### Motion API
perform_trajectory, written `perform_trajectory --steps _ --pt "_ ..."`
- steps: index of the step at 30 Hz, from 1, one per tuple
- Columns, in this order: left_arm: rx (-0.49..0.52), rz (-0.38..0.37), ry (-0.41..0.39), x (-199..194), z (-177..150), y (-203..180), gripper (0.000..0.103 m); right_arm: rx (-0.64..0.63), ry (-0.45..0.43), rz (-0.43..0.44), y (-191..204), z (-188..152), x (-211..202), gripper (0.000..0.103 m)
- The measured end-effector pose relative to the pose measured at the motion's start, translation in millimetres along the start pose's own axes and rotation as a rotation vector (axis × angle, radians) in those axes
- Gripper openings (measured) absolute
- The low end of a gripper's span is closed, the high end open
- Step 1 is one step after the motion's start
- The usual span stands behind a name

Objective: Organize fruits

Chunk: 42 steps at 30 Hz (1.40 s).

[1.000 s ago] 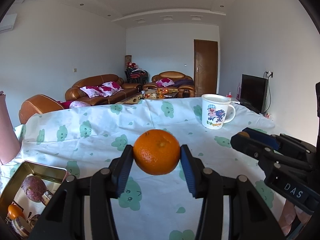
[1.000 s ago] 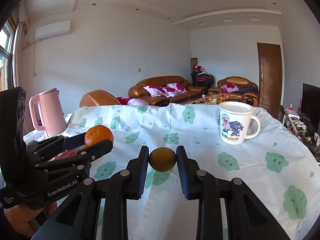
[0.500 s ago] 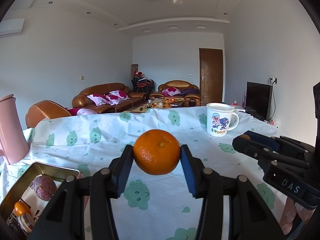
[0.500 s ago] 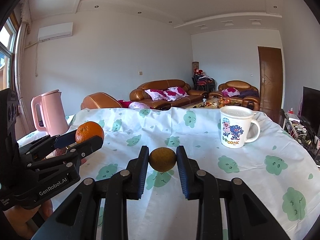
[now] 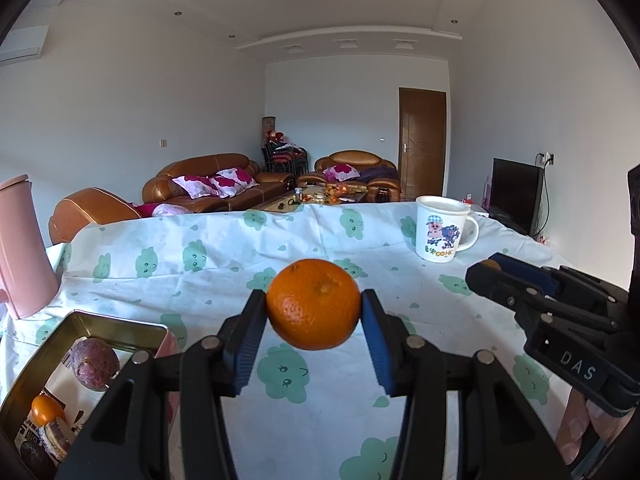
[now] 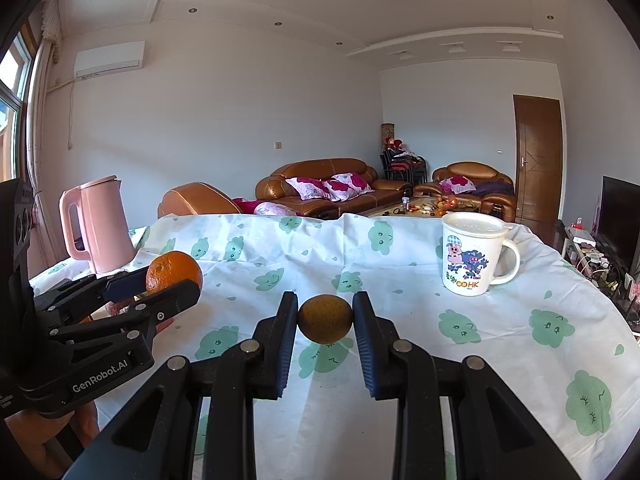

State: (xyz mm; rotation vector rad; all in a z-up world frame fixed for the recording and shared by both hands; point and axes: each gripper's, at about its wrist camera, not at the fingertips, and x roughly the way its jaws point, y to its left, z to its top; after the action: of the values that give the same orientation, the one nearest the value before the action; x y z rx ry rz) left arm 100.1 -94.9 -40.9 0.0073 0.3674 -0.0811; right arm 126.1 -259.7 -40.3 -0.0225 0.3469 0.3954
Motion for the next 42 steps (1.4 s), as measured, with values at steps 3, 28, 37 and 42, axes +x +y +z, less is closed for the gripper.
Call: perform_trajectory --steps 3,28,37,42 --pt "-0.005 -0.005 0.004 -2.9 -1.2 3.9 0.049 0.0 -0.006 -0.003 4.2 0.2 -0.3 0.03" --pt "-0.111 0.078 0.026 -54.6 -16.8 95.4 0.049 -0.062 0.018 0.203 107.6 7.0 20.3 0.03" --pt "-0.129 0.13 0.023 -66.1 -17.4 120.6 0.049 -0.092 0.023 0.269 141.2 15.1 27.3 0.03" --pt "-0.123 0.162 0.033 -70.9 -17.5 132.3 0.049 -0.117 0.023 0.299 159.3 20.4 31.2 0.03"
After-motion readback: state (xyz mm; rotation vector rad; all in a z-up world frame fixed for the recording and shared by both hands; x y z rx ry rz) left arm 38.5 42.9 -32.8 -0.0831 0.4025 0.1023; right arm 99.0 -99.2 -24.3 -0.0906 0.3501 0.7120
